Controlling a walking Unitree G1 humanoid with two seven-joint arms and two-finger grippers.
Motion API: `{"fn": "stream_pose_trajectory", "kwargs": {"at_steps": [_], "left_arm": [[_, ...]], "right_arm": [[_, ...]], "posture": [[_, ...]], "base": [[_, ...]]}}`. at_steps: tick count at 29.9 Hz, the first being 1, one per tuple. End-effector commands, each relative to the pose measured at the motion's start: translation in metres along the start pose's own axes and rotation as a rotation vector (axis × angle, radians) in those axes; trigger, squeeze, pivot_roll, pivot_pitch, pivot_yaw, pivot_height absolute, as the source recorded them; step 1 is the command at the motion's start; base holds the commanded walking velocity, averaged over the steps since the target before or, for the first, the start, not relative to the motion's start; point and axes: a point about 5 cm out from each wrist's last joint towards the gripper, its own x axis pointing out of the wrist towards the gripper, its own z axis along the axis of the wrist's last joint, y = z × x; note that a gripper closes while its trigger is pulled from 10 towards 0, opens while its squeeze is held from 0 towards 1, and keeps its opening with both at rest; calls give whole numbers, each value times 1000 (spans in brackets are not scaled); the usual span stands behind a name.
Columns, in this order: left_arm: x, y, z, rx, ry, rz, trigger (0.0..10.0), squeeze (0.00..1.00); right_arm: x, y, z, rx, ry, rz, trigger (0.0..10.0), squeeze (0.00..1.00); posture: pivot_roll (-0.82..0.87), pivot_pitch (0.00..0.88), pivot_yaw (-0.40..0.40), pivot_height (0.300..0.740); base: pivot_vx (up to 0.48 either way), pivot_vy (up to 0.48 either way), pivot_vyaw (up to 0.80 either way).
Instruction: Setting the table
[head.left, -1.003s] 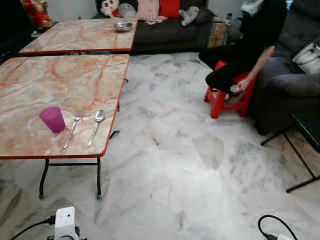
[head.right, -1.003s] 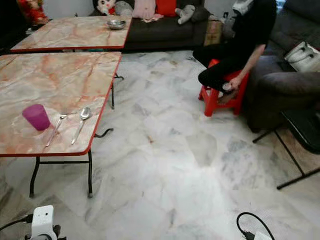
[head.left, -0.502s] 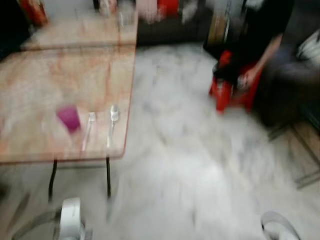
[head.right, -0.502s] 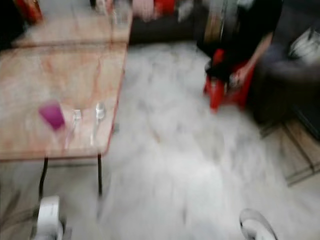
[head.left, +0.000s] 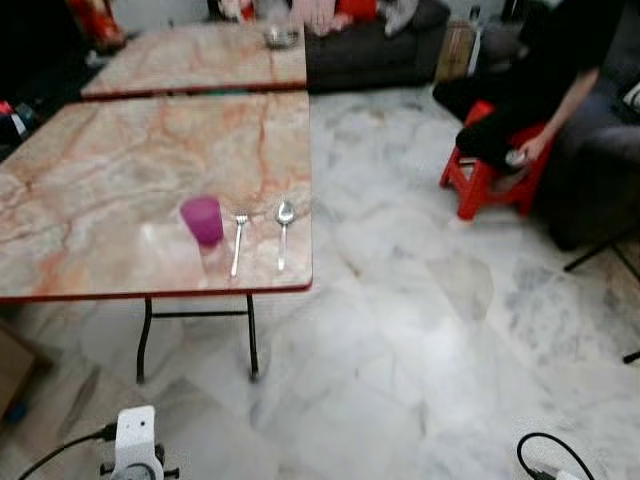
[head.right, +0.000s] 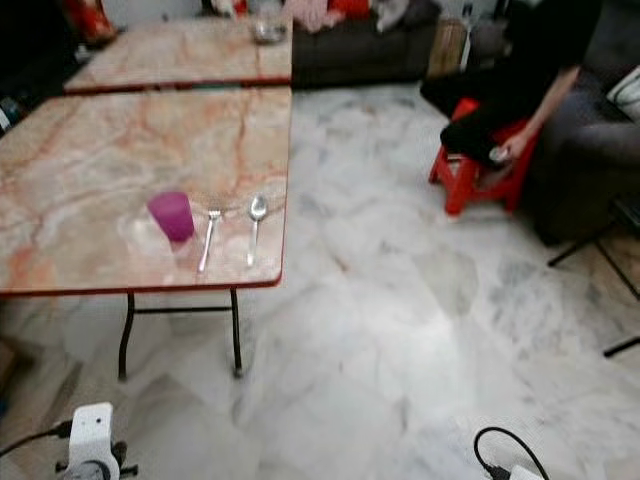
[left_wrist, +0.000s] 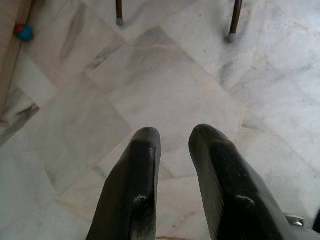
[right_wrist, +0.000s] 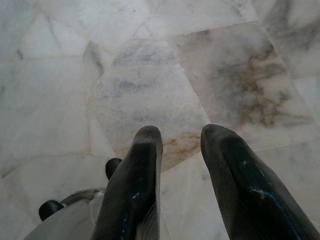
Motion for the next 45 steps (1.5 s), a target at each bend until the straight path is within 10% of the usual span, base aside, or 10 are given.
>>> {"fn": "stream_pose_trajectory", "kwargs": {"at_steps": [1,45], "left_arm": [[0,2,-2,19,7,6,10000,0],[-1,1,-2,5,0,8,10000,0]], "right_arm": [[0,0,1,4,-4,0,10000,0],[0,-1,3,-19,-8,-5,10000,0]], "posture": [[-1,52,40,740],[0,48,32,740]], "base": [[0,0,0],[0,155,0]]}}
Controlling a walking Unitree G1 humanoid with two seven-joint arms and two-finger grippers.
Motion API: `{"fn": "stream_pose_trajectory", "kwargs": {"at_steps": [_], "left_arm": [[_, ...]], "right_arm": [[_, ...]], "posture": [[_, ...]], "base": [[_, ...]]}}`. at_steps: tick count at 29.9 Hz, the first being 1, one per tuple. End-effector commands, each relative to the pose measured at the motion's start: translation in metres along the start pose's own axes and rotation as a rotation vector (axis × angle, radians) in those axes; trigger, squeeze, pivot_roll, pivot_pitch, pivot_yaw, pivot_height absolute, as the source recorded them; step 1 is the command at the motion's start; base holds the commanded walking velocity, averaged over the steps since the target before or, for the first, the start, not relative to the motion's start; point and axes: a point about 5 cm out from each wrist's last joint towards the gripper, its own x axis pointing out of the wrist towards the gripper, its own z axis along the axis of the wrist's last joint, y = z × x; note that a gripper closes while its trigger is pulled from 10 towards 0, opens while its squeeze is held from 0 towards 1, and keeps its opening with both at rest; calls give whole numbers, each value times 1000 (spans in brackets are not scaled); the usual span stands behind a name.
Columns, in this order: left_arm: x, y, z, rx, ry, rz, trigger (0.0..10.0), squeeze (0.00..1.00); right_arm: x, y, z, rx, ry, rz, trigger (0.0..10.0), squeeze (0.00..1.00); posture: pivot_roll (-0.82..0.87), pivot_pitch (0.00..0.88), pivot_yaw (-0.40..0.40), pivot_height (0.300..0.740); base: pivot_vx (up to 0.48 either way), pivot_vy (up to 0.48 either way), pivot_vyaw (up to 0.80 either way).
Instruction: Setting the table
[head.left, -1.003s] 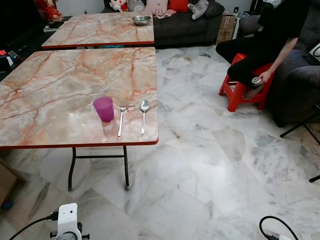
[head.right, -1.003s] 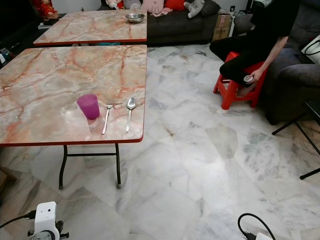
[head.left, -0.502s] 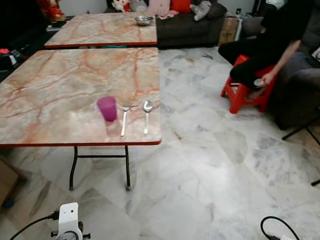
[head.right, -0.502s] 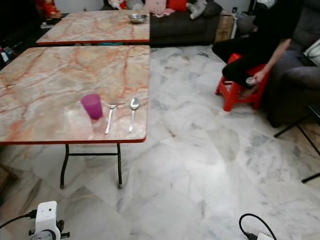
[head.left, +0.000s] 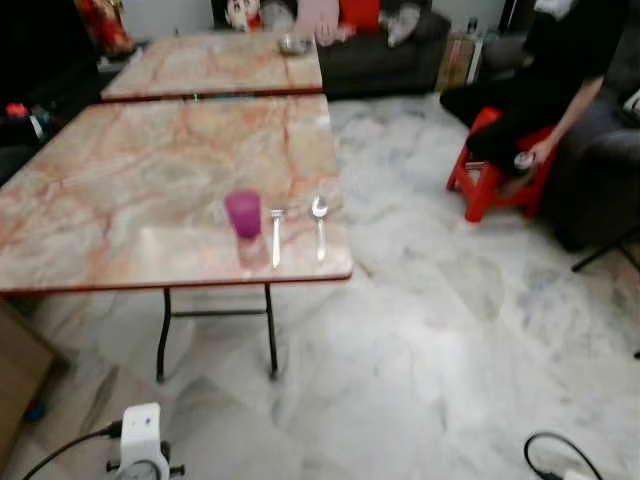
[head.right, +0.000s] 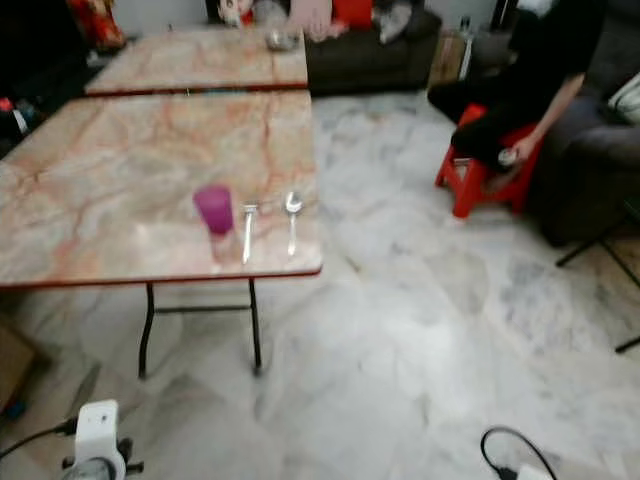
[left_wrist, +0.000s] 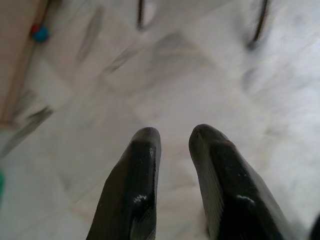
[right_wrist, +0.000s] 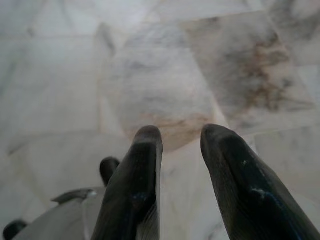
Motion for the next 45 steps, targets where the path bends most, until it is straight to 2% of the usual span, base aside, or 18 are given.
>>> {"fn": "stream_pose_trajectory", "kwargs": {"at_steps": [1,33,45], "left_arm": [[-1,3,-6,10,20,13,10000,0],[-1,3,-6,-1,6,13,10000,0],[-1,3,-6,1,8,16,10000,0]], "right_arm": [[0,0,1,6,-4,-2,10000,0],[0,-1,1,8,-6,-3,10000,0],[0,-1,1,5,-5,-3,10000,0]], "posture": [[0,48,32,740],[0,48,28,740],[0,43,28,740]], "base": [[0,0,0],[0,0,0],[301,0,0]]}}
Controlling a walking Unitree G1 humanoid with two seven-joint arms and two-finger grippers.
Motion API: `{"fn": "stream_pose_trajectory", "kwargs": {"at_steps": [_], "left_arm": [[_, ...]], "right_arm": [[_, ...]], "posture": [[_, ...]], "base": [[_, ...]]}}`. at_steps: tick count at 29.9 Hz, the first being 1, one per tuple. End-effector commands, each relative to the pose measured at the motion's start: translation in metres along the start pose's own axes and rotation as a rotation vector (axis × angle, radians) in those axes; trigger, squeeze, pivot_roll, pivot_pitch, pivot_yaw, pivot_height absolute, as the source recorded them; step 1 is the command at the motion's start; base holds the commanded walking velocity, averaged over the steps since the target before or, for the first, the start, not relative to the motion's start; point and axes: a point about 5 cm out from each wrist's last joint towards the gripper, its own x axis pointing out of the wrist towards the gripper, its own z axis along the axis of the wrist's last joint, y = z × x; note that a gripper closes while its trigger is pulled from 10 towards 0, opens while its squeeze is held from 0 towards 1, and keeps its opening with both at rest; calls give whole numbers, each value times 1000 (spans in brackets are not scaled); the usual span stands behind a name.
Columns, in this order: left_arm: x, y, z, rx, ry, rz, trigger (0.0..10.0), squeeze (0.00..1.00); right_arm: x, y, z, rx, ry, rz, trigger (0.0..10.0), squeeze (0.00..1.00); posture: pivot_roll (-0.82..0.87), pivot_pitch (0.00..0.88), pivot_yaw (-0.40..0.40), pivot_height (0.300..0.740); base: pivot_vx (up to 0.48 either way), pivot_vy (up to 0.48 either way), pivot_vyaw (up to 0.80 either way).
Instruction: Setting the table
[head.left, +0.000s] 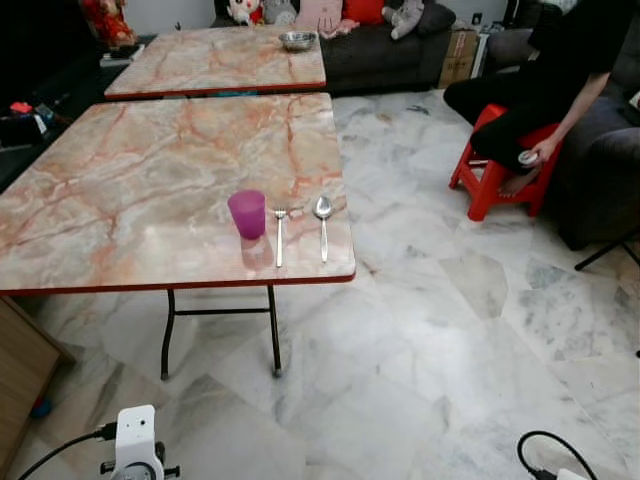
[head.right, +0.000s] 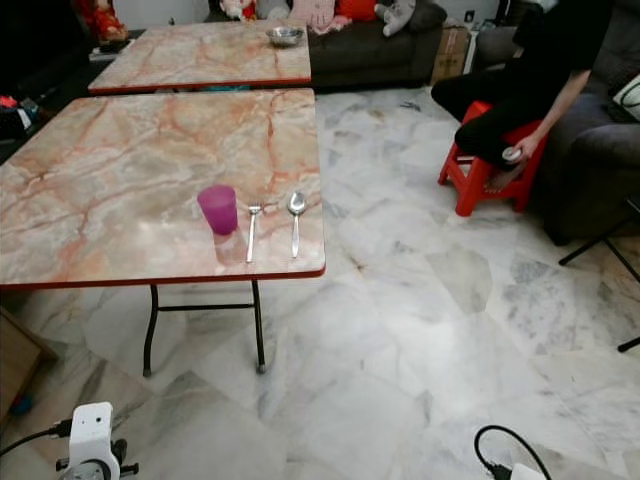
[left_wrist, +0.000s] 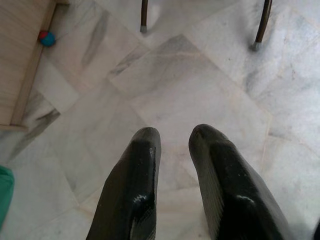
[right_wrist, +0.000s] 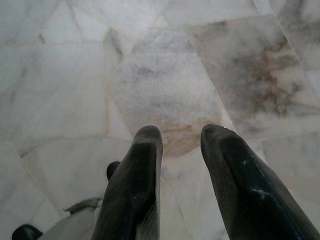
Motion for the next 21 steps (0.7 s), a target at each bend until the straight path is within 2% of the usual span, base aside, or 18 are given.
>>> {"fn": "stream_pose_trajectory", "kwargs": {"at_steps": [1,8,14,21], "left_arm": [[-1,1,-3,4,11,11,10000,0],[-1,1,-3,5,13,11,10000,0],[-1,1,-3,4,13,10,10000,0],[-1,1,-3,1,13,11,10000,0]], "right_arm": [[0,-1,0,5,-1,-4,10000,0],[0,-1,0,-7,-2,-4,10000,0],[0,-1,0,-14,-2,-5,10000,0],[0,-1,0,2,-1,-6,10000,0]], "posture": [[0,43,28,740],[-1,42,28,740],[-1,42,28,740],[0,43,27,740]], "base": [[322,0,0],[329,0,0],[334,0,514],[331,0,0]]}}
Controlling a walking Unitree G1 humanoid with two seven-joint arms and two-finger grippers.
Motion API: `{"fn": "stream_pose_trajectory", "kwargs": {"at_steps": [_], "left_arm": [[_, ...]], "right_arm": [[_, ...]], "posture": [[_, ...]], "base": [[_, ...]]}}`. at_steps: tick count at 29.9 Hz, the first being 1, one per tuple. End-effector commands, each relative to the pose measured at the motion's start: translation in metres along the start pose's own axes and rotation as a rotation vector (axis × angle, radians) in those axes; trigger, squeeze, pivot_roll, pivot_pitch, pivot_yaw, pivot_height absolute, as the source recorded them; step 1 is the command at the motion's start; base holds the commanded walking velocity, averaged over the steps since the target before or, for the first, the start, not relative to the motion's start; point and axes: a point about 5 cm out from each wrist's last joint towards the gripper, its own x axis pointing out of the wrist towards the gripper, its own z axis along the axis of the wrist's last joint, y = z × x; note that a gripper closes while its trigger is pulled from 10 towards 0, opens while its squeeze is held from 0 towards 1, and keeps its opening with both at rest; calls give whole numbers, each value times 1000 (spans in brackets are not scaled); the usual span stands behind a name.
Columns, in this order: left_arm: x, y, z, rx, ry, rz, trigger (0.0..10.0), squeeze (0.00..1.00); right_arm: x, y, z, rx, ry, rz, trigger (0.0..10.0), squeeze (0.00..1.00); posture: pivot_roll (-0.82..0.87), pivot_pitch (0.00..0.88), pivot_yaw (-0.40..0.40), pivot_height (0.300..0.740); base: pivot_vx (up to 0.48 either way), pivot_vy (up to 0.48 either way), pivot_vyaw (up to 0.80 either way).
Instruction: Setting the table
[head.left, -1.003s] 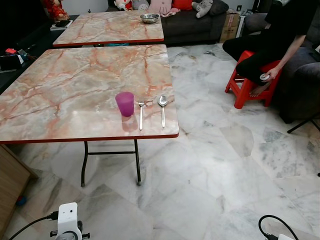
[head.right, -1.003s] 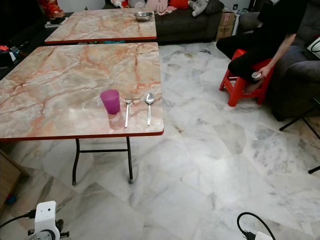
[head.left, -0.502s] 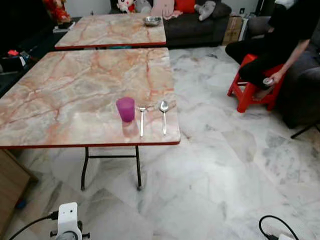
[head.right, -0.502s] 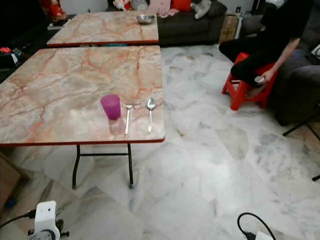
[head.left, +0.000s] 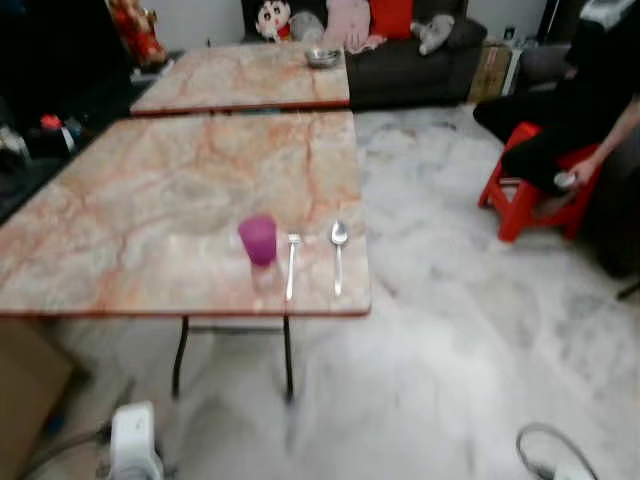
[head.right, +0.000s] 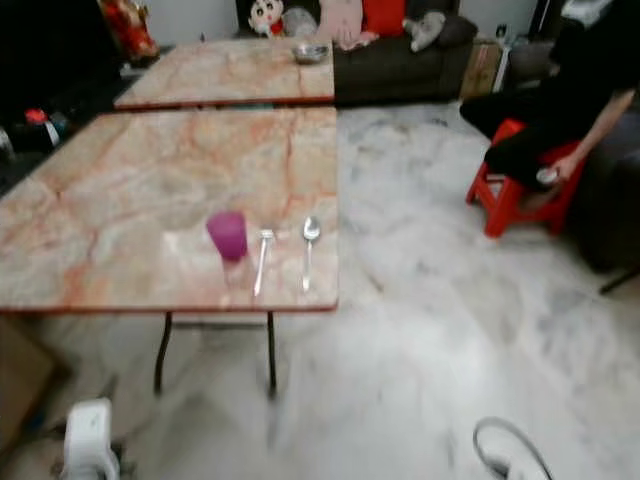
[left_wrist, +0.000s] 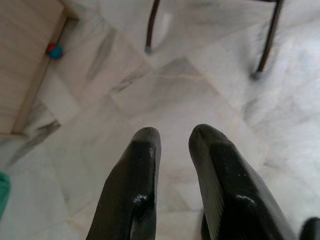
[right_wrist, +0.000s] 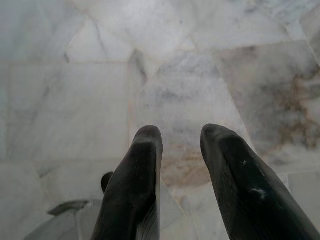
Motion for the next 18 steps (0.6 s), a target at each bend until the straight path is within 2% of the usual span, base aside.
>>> {"fn": "stream_pose_trajectory", "kwargs": {"at_steps": [1,13,18], "left_arm": [[0,12,2,12,-1,31,10000,0],[0,12,2,16,0,34,10000,0],[0,13,2,26,-7,53,10000,0]], "right_arm": [[0,8,2,11,-8,19,10000,0],[0,8,2,10,-7,19,10000,0],[1,8,2,11,-6,19,10000,0]], "posture": [[0,43,27,740],[0,46,26,740],[0,46,27,740]], "base": [[330,0,0],[324,0,0],[0,0,0]]}}
